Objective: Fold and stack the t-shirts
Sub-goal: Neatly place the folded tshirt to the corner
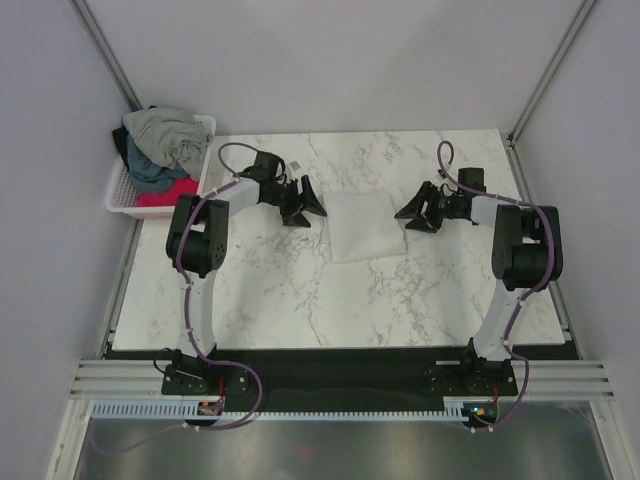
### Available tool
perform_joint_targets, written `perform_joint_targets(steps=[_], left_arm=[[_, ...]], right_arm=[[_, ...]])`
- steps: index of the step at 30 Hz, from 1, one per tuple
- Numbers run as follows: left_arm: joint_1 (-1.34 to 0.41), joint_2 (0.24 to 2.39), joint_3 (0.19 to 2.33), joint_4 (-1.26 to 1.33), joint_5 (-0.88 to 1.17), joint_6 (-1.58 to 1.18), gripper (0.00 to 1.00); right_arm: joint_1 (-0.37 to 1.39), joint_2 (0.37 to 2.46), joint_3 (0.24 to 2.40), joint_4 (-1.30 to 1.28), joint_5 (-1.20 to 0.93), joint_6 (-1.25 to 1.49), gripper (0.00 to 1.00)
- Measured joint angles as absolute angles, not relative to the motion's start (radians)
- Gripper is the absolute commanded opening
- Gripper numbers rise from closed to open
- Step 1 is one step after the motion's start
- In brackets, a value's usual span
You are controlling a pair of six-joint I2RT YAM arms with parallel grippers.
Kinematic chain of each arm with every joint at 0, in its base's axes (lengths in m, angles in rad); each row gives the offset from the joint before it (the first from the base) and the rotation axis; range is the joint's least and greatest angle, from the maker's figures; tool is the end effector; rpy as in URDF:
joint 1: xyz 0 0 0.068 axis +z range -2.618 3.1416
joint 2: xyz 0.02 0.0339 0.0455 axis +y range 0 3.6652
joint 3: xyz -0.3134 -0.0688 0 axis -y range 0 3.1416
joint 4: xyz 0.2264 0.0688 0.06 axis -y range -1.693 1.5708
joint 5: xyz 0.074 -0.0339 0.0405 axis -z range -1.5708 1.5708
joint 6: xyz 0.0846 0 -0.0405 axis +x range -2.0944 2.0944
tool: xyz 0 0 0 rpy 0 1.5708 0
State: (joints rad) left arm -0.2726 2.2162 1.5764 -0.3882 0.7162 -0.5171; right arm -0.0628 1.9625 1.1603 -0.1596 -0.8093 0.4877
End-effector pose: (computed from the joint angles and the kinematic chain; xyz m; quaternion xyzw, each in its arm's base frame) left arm 0.4638 -0.1873 0.1588 -0.0168 0.9070 -0.4083 0.1019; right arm 0.4189 0.0350 0.1735 0.1248 0.8760 0.4253 0.1902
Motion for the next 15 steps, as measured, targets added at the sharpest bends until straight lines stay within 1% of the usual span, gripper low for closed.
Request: perform_joint_targets(steps=[3, 5, 8, 15], left_arm=[[-0.278, 2.220, 1.576, -0.379, 0.720, -0.530, 0.76], [-0.285, 2.227, 1.578, -0.368, 0.733, -0.539, 0.73], [-0.300, 2.236, 1.579, -0.356, 0.746, -0.553, 0.70], [-0.358, 2.251, 1.579, -0.333, 0.772, -0.587, 0.68]], right_arm=[[-0.064, 2.008, 1.186, -0.174, -0.805, 0.471, 0.66], [-0.064, 2.033, 1.202, -0.178, -0.806, 0.467, 0.66], [-0.064, 2.054, 1.228, -0.181, -0.820, 0.466, 0.66], [-0.057, 2.067, 1.241, -0.179, -0.837, 0.471, 0.66]])
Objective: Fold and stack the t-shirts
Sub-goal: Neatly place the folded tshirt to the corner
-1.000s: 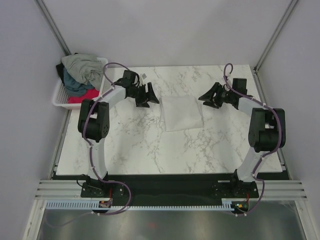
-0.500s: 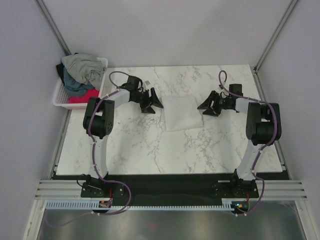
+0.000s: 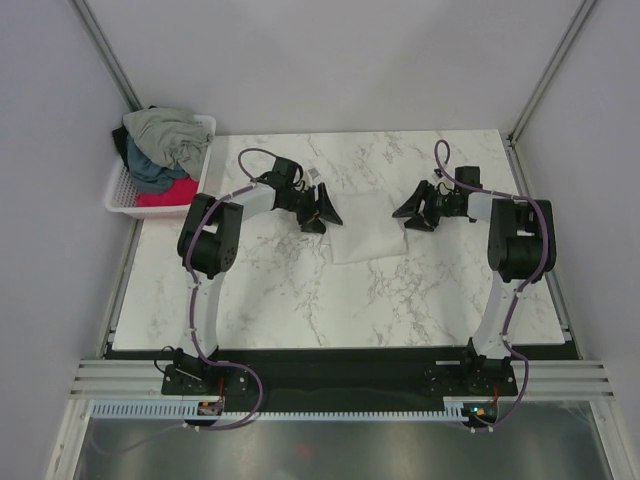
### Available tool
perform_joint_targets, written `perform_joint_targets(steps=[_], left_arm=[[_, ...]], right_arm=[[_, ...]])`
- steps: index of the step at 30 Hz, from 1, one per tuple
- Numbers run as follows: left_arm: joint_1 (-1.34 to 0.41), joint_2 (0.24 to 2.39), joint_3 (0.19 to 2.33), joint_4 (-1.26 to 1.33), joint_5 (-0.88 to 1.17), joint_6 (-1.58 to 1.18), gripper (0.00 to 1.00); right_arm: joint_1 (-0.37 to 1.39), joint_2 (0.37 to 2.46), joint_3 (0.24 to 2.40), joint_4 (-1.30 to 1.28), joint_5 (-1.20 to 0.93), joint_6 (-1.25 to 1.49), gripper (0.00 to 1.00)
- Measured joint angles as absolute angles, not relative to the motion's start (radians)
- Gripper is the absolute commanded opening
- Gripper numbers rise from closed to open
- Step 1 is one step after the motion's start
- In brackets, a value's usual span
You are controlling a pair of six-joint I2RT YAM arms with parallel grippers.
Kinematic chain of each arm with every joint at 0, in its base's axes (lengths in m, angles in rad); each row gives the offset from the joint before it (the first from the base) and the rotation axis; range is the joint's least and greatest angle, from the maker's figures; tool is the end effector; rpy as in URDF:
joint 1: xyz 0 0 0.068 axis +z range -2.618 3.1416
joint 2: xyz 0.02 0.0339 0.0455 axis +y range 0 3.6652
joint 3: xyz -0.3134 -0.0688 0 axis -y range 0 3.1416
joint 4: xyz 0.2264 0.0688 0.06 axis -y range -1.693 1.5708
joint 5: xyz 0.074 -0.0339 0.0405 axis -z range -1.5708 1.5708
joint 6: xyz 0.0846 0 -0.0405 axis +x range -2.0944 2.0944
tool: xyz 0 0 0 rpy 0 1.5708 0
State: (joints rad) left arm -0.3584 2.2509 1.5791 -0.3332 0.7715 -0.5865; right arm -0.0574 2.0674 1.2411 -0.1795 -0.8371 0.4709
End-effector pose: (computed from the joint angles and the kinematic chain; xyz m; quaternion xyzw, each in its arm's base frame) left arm 0.4511 -0.2320 0.1496 0.0031 0.8959 -0.4394 0.0659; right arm 0.4397 0.0377 0.1529 0.1197 0.8766 0.4343 0.1691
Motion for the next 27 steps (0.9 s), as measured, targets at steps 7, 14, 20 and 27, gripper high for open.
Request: perform_joint_targets(steps=[7, 14, 20, 27], left_arm=[[-0.395, 2.266, 1.586, -0.320, 0.797, -0.605, 0.67], [-0.402, 2.266, 1.587, -0.319, 0.795, -0.605, 0.67], [-0.403, 2.266, 1.590, -0.325, 0.788, -0.605, 0.68], [-0.406, 2.265, 1.633, -0.369, 0.758, -0.567, 0.89]], right_arm=[[-0.043, 2.081, 1.241, -0.162, -0.866, 0.493, 0.64], [-0.022, 2.111, 1.242, -0.139, -0.900, 0.508, 0.48], [-0.015, 2.126, 1.245, -0.135, -0.933, 0.500, 0.07], [-0.043, 2.147, 1.336, -0.147, -0.937, 0.478, 0.00]])
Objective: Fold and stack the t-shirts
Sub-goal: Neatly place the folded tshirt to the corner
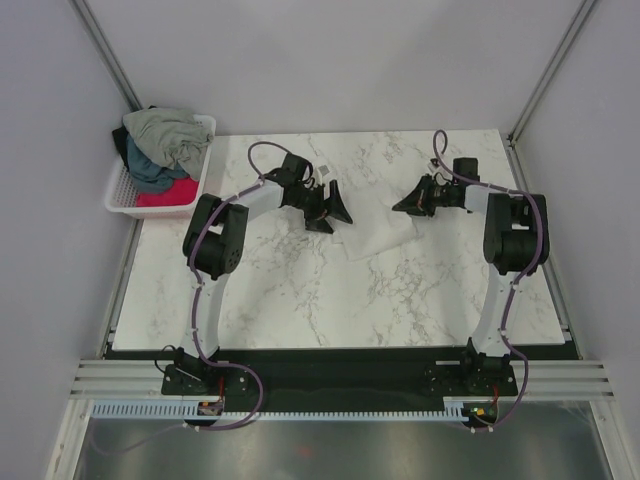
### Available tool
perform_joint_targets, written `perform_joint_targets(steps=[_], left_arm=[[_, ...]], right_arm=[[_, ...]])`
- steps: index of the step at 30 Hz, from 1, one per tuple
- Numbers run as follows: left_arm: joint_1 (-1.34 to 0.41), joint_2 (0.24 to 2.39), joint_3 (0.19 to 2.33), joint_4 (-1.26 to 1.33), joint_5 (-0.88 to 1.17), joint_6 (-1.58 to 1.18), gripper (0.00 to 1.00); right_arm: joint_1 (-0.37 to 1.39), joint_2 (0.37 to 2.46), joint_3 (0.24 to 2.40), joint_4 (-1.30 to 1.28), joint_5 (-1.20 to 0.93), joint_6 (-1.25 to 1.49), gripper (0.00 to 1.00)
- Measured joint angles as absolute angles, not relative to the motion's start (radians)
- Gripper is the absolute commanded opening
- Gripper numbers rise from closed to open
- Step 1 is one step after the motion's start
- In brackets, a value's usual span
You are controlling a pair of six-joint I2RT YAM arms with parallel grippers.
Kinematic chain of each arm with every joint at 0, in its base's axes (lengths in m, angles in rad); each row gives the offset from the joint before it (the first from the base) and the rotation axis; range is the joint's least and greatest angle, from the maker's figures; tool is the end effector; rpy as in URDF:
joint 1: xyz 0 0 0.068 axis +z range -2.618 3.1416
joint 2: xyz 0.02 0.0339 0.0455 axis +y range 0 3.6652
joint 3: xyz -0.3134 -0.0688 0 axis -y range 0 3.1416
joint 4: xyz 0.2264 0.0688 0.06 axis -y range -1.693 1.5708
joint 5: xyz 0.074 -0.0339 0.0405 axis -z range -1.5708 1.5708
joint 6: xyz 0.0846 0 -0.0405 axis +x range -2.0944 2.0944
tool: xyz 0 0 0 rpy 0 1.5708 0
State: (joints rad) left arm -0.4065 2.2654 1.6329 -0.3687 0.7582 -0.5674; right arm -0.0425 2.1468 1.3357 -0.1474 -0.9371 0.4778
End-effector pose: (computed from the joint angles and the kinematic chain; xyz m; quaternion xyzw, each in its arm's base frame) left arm 0.4470 -0.2558 0.1548 0.0320 0.8970 -0.4360 0.0645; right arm 0.4639 0.0485 0.1520 0.0873 0.8571 0.4785 0.1696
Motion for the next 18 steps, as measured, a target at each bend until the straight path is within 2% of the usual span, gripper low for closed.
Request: perform_joint_targets(steps=[1, 8, 18], left_arm=[[-0.406, 2.265, 1.646, -0.379, 0.752, -0.548, 0.92], [-0.374, 2.246, 1.678, -0.440, 0.665, -0.439, 0.93], [-0.334, 2.154, 1.609, -0.479, 0.602, -0.385, 0.93]], right_arm=[[-0.052, 2.152, 1.356, -0.153, -0.937, 0.472, 0.00], [-0.177, 2.207, 1.571, -0.257, -0.885, 0.348, 0.00], [-0.304, 2.324, 1.805, -0.414, -0.668, 0.120, 0.00]])
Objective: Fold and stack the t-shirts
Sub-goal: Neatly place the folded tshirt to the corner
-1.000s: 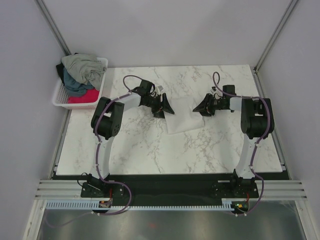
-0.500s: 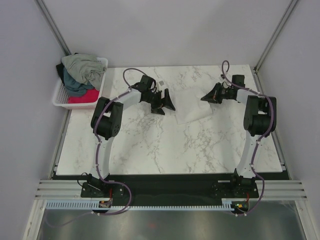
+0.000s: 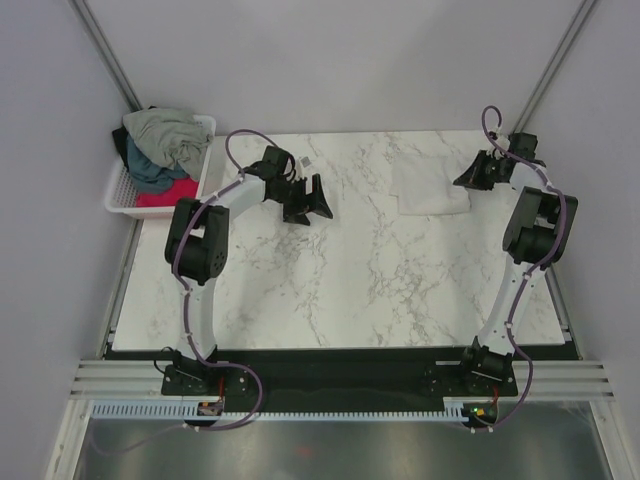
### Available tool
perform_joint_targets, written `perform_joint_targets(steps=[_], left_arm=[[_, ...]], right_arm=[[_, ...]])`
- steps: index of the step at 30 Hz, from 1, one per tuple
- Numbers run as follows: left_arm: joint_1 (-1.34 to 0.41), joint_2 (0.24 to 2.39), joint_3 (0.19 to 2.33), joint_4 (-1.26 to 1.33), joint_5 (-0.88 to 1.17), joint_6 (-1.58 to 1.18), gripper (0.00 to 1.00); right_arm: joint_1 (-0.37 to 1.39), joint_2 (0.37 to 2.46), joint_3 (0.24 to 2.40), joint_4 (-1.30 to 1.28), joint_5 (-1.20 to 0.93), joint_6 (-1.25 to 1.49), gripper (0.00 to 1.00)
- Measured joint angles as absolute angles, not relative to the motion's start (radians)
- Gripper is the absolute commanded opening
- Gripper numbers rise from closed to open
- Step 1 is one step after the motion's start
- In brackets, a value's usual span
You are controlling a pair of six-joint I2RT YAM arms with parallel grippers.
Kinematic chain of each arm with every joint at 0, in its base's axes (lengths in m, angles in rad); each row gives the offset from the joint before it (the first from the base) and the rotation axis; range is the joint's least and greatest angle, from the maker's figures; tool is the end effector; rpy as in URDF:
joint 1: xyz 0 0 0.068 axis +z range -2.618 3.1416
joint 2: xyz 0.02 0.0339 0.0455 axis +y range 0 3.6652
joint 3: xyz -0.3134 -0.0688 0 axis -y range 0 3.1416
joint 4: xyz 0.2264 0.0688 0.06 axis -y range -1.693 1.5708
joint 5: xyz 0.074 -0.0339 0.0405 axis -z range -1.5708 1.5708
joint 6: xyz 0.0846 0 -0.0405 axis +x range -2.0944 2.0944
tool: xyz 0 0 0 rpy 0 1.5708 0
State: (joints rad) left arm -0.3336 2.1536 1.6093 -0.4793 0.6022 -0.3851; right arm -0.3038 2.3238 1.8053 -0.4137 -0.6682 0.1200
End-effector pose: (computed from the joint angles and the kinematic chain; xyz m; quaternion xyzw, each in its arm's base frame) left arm 0.4492 -0.2064 0.1865 0.0564 0.9212 -0.3580 0.1411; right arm 0.5351 -0.1128 0.1693 0.0880 0.8985 0.2828 0.3239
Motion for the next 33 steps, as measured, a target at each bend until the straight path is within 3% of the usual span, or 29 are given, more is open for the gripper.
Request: perform_joint_targets(steps=[24, 33], left_arm=[[-0.345, 2.027, 1.498, -0.492, 0.551, -0.329, 0.93], [-0.357, 2.014, 1.474, -0.495, 0.527, -0.316, 0.93]], right_arm=[[-0.325, 2.656, 2.416, -0.463, -0.076, -0.325, 0.00], [-0.338, 2.685, 2.441, -0.379, 0.044, -0.437, 0.00]])
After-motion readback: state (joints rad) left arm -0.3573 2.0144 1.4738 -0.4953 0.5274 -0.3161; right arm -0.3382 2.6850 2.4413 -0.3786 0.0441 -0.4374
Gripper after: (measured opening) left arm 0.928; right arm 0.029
